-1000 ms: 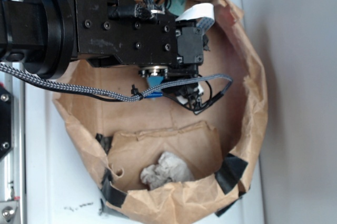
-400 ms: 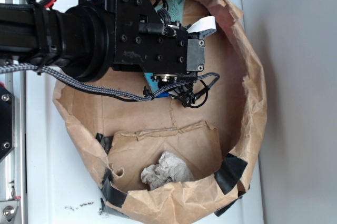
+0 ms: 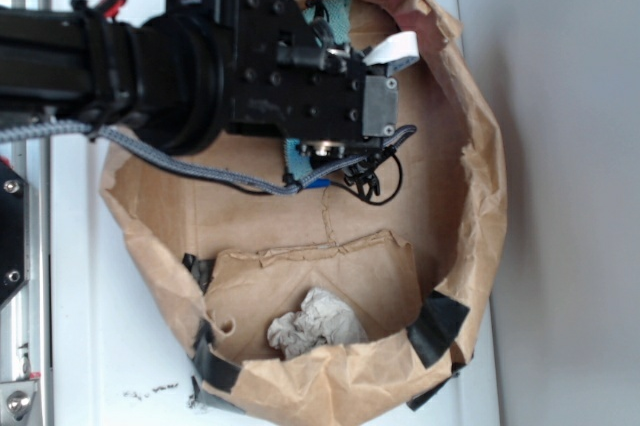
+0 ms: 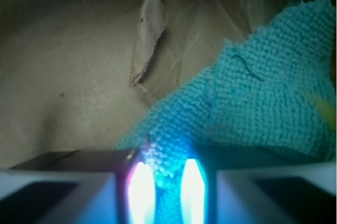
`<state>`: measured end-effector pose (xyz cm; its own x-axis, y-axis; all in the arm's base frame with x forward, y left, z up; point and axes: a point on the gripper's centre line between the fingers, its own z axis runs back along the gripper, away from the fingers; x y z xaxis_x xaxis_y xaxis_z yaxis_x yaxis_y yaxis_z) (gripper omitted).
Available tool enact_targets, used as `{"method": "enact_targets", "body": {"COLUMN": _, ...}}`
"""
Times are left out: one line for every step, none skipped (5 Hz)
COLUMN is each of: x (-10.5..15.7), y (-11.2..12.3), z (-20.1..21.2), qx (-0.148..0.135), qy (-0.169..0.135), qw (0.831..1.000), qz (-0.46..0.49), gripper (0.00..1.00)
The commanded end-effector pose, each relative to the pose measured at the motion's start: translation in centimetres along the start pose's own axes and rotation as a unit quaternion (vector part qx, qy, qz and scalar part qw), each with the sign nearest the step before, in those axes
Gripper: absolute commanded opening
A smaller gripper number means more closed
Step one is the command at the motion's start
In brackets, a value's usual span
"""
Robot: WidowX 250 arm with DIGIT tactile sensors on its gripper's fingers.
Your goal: Grab the blue cloth.
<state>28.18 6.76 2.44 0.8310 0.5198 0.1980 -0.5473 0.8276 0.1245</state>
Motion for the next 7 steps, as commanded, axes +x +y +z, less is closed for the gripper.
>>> {"method": "enact_targets", "body": {"x": 0.9, "y": -0.2, "z": 0.8, "qx": -0.027, "qy": -0.03, "qw": 0.999, "qz": -0.016, "gripper": 0.0}}
{"method": "enact_targets", "body": {"x": 0.8, "y": 0.1, "z": 0.9, "qx": -0.047, "qy": -0.034, "qw": 0.998, "qz": -0.024, "gripper": 0.0}}
{"method": "enact_targets", "body": {"x": 0.3, "y": 1.1, "z": 1.8, "qx": -0.093, "qy": -0.046, "qw": 0.994, "qz": -0.034, "gripper": 0.0}}
{"method": "enact_targets", "body": {"x": -0.5, "y": 2.7, "z": 5.9, "qx": -0.133, "qy": -0.081, "qw": 0.987, "qz": -0.041, "gripper": 0.0}}
{"method": "enact_targets", "body": {"x": -2.2, "y": 4.0, "z": 11.2, "qx": -0.16, "qy": -0.085, "qw": 0.981, "qz": -0.073, "gripper": 0.0}}
{"method": "enact_targets", "body": {"x": -3.4, "y": 5.0, "z": 14.6, "qx": -0.169, "qy": -0.085, "qw": 0.979, "qz": -0.077, "gripper": 0.0}}
{"method": "enact_targets", "body": {"x": -3.6, "y": 5.2, "z": 14.7, "qx": -0.159, "qy": -0.073, "qw": 0.981, "qz": -0.086, "gripper": 0.75}}
